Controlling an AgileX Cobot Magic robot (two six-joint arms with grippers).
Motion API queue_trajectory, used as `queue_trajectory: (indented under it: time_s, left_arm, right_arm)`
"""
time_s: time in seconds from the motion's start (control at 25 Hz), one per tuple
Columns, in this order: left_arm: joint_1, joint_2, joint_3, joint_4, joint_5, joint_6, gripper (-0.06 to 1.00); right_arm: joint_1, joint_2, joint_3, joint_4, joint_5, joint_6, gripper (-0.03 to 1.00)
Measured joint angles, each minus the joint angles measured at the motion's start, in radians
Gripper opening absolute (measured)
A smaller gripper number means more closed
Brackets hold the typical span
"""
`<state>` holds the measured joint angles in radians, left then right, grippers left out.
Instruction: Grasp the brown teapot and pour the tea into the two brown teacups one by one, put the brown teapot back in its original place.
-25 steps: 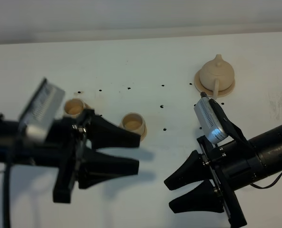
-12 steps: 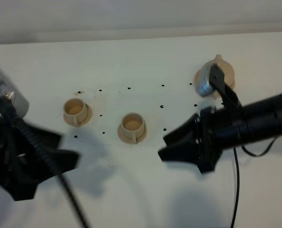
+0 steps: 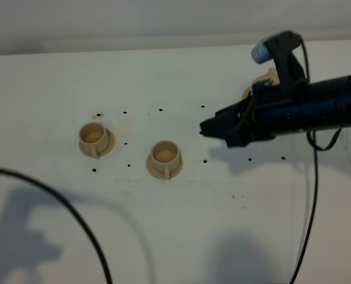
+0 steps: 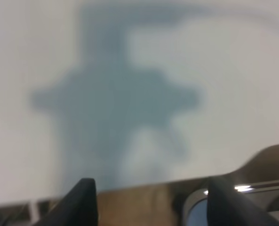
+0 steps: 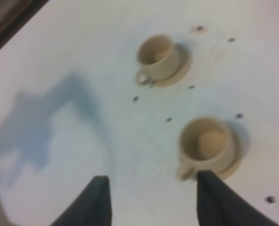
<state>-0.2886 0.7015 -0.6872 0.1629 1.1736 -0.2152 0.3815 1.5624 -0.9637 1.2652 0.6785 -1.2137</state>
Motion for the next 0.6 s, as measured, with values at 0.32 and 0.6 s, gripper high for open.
queue_trajectory:
  time_s: [0.32,0.6]
  left_arm:
    - [0.000,-0.189,0.146,0.029,-0.066,-0.040,0.49]
    - [0.000,-0.421,0.148,0.028,-0.027,-0.030,0.49]
  right_arm:
    - [0.000,0.000,-0.088,-0.172,-0.040,0.205,0.41]
    - [0.000,0.000,-0.109,-0.231,-0.050,0.257,0.41]
